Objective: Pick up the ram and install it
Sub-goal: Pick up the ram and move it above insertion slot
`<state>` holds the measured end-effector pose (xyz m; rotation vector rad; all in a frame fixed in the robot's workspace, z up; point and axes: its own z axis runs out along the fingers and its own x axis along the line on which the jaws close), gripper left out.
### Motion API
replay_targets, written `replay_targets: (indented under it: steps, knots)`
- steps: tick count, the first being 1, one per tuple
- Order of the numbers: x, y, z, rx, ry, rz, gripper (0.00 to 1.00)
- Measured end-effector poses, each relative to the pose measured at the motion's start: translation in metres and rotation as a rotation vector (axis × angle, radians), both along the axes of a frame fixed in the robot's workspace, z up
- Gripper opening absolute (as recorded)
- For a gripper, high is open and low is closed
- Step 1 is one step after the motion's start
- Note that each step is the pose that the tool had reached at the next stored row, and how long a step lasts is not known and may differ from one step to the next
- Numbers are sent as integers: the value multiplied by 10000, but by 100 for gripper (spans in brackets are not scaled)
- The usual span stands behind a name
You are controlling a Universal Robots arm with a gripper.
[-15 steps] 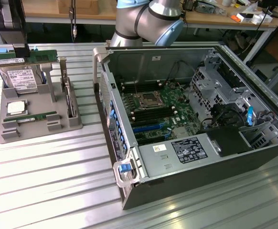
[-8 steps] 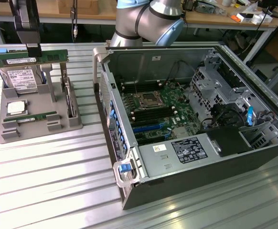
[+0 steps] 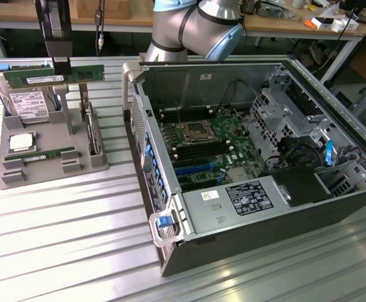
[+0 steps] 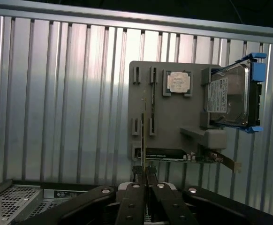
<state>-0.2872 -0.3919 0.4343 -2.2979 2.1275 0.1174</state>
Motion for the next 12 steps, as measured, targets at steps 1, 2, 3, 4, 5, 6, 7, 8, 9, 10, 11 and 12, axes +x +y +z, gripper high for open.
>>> replay_targets:
  steps: [1,2,3,4,5,6,7,8,9,10,11,12]
  knots:
    - [27,0,0,1,-1,0,12]
    - [54,0,0,0,0,0,12]
    - [75,0,0,0,0,0,12]
    - [110,0,0,-1,0,0,12]
    - [130,0,0,0,0,0,12]
    - [159,0,0,0,0,0,12]
    - [182,0,0,0,0,0,12]
    - [212,0,0,0,0,0,12]
    - [235,0,0,0,0,1,12]
    - [251,0,0,1,0,0,12]
    - [269,0,0,0,0,0,12]
    - [300,0,0,0,0,0,12]
